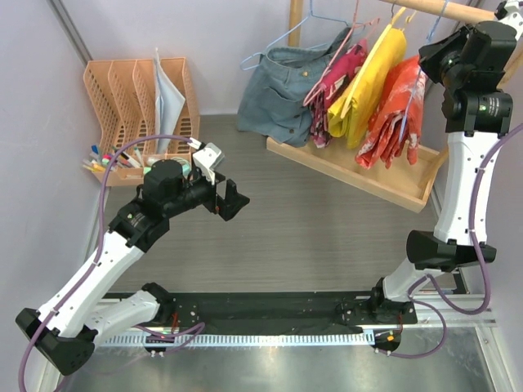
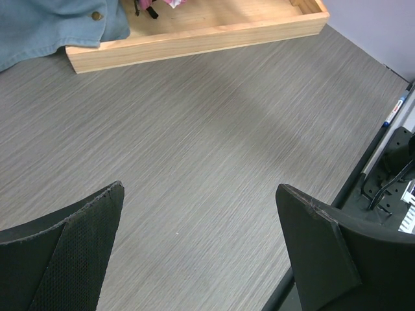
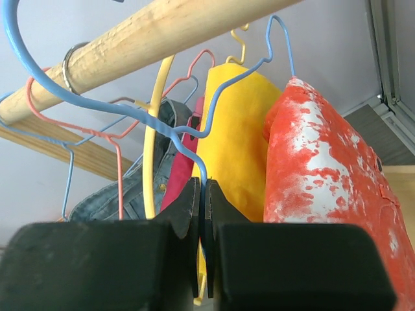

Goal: Place the trousers on the hanger
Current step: Hang the hanger with trousers onto the clothesline

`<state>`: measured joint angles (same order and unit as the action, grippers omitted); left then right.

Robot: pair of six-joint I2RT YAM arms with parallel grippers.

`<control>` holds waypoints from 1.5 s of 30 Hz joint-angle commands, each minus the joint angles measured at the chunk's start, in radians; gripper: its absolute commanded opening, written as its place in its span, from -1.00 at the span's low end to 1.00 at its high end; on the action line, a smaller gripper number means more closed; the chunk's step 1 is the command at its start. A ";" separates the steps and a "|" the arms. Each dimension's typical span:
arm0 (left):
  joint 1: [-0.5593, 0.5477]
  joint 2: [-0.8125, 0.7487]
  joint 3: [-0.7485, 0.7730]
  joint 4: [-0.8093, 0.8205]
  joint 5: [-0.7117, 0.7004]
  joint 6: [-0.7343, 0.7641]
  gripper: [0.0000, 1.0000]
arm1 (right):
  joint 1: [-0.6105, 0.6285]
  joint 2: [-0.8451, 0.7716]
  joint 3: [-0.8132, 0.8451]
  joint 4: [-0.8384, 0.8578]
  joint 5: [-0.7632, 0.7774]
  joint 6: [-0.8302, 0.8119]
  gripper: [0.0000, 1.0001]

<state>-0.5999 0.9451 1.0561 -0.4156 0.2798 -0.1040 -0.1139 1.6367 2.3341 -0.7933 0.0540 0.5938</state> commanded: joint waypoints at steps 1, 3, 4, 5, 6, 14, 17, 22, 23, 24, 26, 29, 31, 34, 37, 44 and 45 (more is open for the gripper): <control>0.000 -0.008 0.015 0.041 -0.007 -0.019 0.99 | -0.015 -0.011 0.083 0.292 0.024 -0.026 -0.98; 0.000 -0.009 0.008 0.043 -0.008 -0.020 1.00 | -0.023 -0.005 0.079 0.296 0.035 -0.023 -0.98; 0.000 -0.009 0.007 0.043 -0.008 -0.023 0.99 | -0.027 0.000 0.071 0.305 0.035 -0.022 -0.98; 0.000 -0.009 0.005 0.046 -0.007 -0.025 0.99 | -0.027 0.002 0.068 0.307 0.038 -0.022 -0.98; 0.000 -0.008 0.004 0.046 -0.008 -0.023 0.99 | -0.030 0.002 0.062 0.312 0.038 -0.020 -0.98; 0.000 -0.006 -0.001 0.049 -0.021 -0.032 1.00 | -0.055 -0.001 -0.034 0.339 0.027 -0.022 -0.98; 0.000 -0.002 0.004 0.046 -0.027 -0.040 1.00 | -0.069 -0.001 -0.073 0.339 0.012 -0.012 -0.98; 0.000 -0.005 0.010 0.044 -0.031 -0.049 0.99 | -0.076 -0.040 -0.173 0.371 0.000 -0.018 -0.98; 0.000 -0.005 0.007 0.043 -0.036 -0.049 1.00 | -0.076 -0.049 -0.191 0.381 -0.005 -0.025 -0.98; 0.000 -0.006 0.007 0.041 -0.037 -0.052 1.00 | -0.078 -0.072 -0.223 0.399 -0.014 -0.026 -0.98; 0.000 -0.008 0.007 0.037 -0.042 -0.054 1.00 | -0.076 -0.086 -0.248 0.411 -0.026 -0.031 -0.98; 0.000 -0.005 0.008 0.029 -0.053 -0.062 0.99 | -0.078 -0.109 -0.268 0.416 -0.040 -0.040 -0.72; 0.002 -0.003 0.010 0.021 -0.066 -0.071 1.00 | -0.078 -0.136 -0.292 0.417 -0.042 -0.042 -0.50; 0.009 -0.003 0.012 0.012 -0.070 -0.086 1.00 | -0.078 -0.193 -0.355 0.422 -0.042 -0.040 0.24; 0.022 -0.012 0.008 0.012 -0.068 -0.102 1.00 | -0.078 -0.259 -0.423 0.425 -0.042 -0.046 0.59; 0.110 -0.039 0.002 -0.003 -0.068 -0.172 1.00 | -0.078 -0.420 -0.583 0.422 -0.140 -0.074 0.91; 0.124 -0.040 0.008 -0.024 -0.070 -0.181 1.00 | -0.078 -0.435 -0.599 0.422 -0.164 -0.080 0.93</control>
<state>-0.5304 0.9367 1.0554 -0.4248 0.2222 -0.2283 -0.1875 1.2797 1.8015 -0.4126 -0.0334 0.5472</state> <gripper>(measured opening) 0.996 0.948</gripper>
